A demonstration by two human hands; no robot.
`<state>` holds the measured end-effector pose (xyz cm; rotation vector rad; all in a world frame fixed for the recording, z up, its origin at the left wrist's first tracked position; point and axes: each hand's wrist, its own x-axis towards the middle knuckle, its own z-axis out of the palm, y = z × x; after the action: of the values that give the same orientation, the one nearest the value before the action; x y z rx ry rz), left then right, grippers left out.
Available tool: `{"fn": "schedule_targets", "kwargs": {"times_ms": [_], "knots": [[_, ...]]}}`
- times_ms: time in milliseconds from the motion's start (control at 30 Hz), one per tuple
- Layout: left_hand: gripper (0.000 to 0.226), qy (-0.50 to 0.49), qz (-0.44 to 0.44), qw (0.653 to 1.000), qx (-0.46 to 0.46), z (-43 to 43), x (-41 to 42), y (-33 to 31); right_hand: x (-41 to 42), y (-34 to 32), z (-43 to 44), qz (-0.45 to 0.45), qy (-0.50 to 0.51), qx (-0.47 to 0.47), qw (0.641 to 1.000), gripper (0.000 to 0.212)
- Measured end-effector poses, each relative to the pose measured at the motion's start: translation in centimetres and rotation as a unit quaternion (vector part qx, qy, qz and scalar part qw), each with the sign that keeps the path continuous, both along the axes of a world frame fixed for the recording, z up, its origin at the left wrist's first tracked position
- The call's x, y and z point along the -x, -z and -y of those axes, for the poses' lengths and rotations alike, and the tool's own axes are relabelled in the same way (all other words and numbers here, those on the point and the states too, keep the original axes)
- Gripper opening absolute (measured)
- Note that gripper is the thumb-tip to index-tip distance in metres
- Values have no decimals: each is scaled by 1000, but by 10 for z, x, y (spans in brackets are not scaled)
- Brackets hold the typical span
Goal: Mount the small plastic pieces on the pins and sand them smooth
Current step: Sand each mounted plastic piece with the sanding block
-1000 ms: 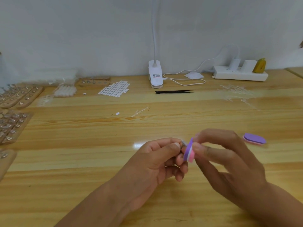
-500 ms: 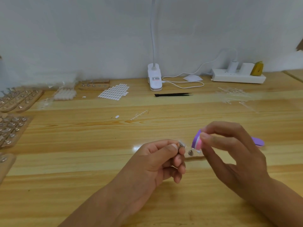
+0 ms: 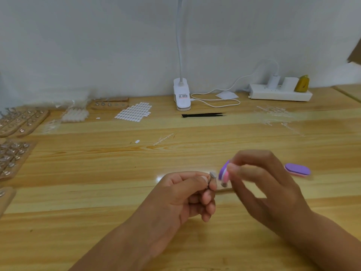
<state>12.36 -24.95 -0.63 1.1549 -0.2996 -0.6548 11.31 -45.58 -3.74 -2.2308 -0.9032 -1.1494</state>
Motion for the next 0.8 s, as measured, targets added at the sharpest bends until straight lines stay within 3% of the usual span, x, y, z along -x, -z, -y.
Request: {"fn": "schedule_targets", "kwargs": {"times_ms": [133,267,367,467,533,600,667,733,800], "knots": [[16,-8,-3,1000,-10,0,-2,0,1,-3,2,-25,24,-61,998,24],[16,-7,-5,1000,-25,1,-1,3,7,-1,-5,-29,-2,-3,1000,23],[16,-2,-8,1000,-20,1,-1,1,-6,-3,13,-95,116,-5,989,25],[15,-17,-7,1000,-17,1,0,0,-12,-2,29,-221,256,12,941,29],[15,-30,-6,999,-24,2,0,-1,-11,0,31,-268,290,38,918,25],[21,-35,-6,999,-34,3,0,0,-7,-3,27,-273,246,21,930,27],[26,-30,-2,998,-46,3,0,0,0,-13,16,-283,125,-43,950,27],[30,-22,9,998,-60,4,1,2,7,-21,4,-299,16,-72,952,29],[30,-12,16,998,-67,4,2,4,11,-23,-4,-304,-32,-85,948,26]]}}
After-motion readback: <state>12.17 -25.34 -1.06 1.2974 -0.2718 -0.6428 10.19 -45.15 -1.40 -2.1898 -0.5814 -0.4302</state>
